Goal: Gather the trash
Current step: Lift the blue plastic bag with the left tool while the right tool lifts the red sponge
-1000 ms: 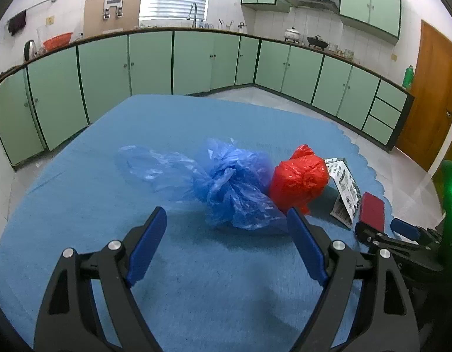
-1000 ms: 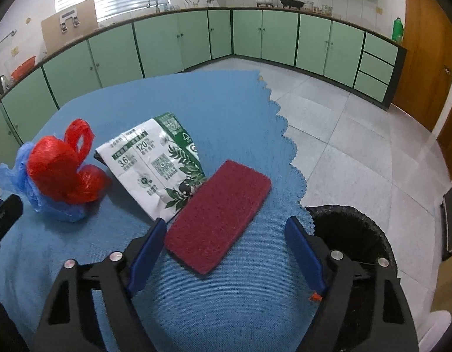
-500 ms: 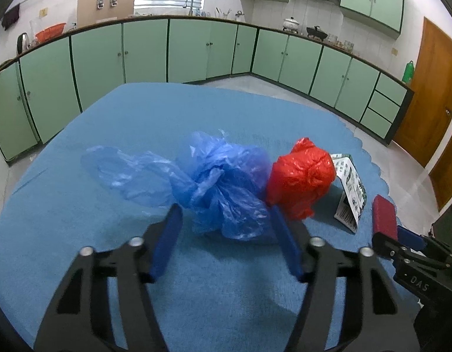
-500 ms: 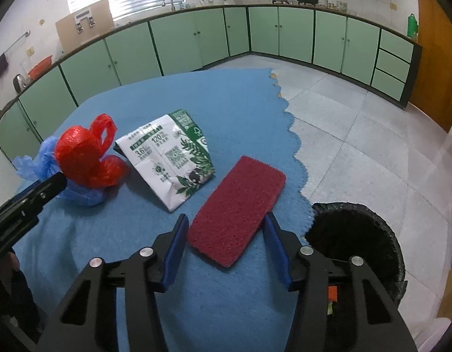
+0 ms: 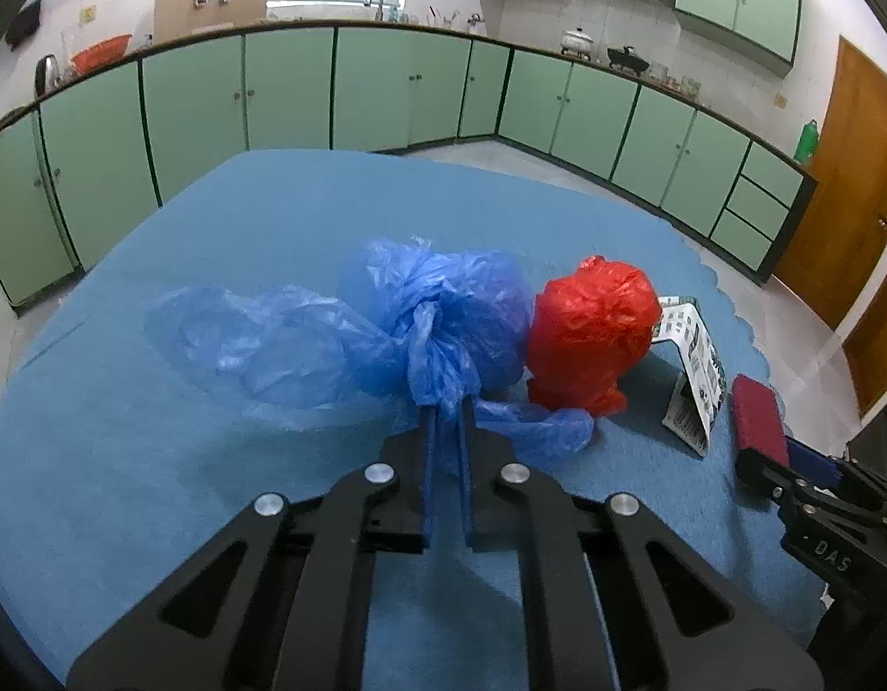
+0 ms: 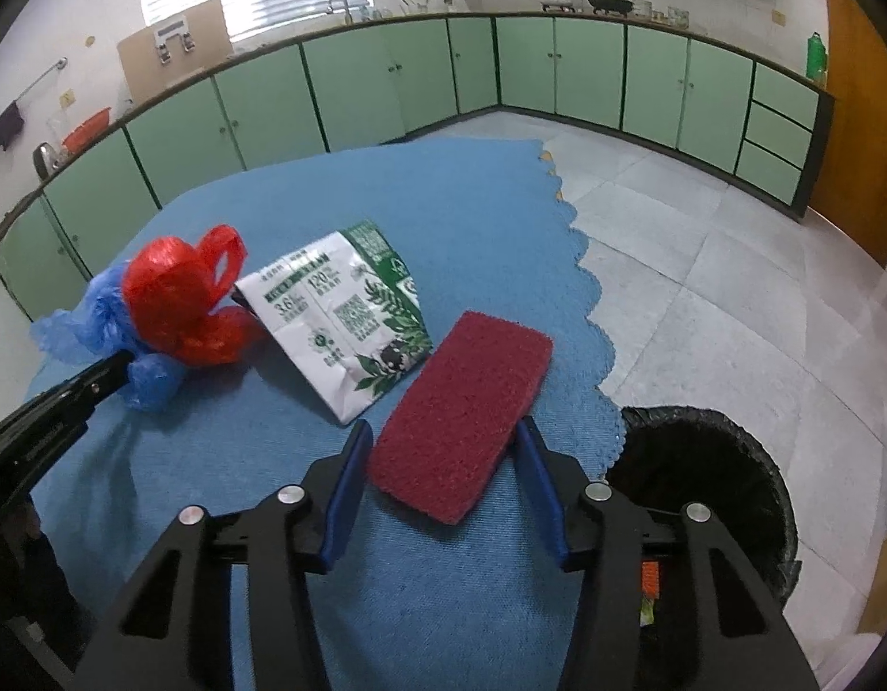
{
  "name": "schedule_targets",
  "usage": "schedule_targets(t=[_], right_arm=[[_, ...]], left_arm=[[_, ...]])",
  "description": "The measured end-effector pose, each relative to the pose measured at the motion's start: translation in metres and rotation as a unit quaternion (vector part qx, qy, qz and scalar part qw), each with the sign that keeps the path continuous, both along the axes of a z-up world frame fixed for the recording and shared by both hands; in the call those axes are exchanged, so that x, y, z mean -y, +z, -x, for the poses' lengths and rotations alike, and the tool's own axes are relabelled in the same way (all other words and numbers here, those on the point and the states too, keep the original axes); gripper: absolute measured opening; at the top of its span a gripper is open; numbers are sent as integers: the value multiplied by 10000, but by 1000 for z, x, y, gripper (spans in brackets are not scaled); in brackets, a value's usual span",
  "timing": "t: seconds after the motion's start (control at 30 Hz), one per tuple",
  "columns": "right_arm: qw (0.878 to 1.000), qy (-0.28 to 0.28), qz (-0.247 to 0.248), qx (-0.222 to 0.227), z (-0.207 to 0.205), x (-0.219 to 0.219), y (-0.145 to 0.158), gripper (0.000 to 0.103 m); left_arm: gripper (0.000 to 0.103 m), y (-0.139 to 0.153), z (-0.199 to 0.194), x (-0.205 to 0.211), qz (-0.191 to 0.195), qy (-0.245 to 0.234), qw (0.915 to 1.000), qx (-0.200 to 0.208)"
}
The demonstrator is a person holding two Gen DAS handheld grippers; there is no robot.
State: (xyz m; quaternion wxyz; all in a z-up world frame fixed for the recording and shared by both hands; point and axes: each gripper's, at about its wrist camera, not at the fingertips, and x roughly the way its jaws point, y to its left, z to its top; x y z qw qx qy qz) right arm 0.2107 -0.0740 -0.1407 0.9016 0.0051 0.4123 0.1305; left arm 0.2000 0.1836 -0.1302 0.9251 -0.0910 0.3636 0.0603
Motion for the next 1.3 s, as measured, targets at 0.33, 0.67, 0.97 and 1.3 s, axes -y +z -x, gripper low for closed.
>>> schedule_targets(t=[0.33, 0.67, 0.97, 1.3], right_arm=[[9987, 273, 14, 424, 15, -8, 28, 50], [9968, 500, -59, 627, 28, -5, 50, 50], [9947, 601, -157, 819, 39, 6, 69, 50], [9928, 608, -423, 939, 51, 24, 82, 50]], left_arm=[[4, 30, 32, -5, -55, 179, 9992, 350], [4, 55, 57, 7, -118, 141, 9977, 652], [4, 64, 64, 29, -55, -119, 9967, 797], [4, 70, 70, 51, -28, -370, 9948, 943]])
